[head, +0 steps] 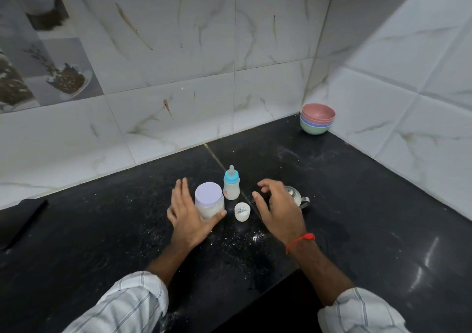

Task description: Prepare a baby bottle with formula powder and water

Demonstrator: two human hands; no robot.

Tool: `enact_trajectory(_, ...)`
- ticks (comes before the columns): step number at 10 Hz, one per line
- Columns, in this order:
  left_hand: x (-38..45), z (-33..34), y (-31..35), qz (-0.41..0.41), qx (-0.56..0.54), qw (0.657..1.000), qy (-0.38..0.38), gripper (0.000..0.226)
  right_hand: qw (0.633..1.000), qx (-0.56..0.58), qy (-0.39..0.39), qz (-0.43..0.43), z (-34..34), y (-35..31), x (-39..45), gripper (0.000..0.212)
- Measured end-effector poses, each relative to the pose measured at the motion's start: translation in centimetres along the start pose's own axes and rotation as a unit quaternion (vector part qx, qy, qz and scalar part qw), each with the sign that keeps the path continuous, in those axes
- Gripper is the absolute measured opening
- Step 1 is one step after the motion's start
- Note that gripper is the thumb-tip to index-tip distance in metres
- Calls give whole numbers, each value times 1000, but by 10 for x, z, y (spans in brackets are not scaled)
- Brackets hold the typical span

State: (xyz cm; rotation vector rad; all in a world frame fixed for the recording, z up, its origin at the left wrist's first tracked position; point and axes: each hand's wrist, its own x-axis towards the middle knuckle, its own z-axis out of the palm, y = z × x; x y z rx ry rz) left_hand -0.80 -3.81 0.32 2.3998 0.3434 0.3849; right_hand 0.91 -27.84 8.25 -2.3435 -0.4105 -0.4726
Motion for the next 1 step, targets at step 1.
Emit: enact_trajectory(1,14,-18,34,172,93,979,58,119,992,-86,34,-83,-11,3,23,44)
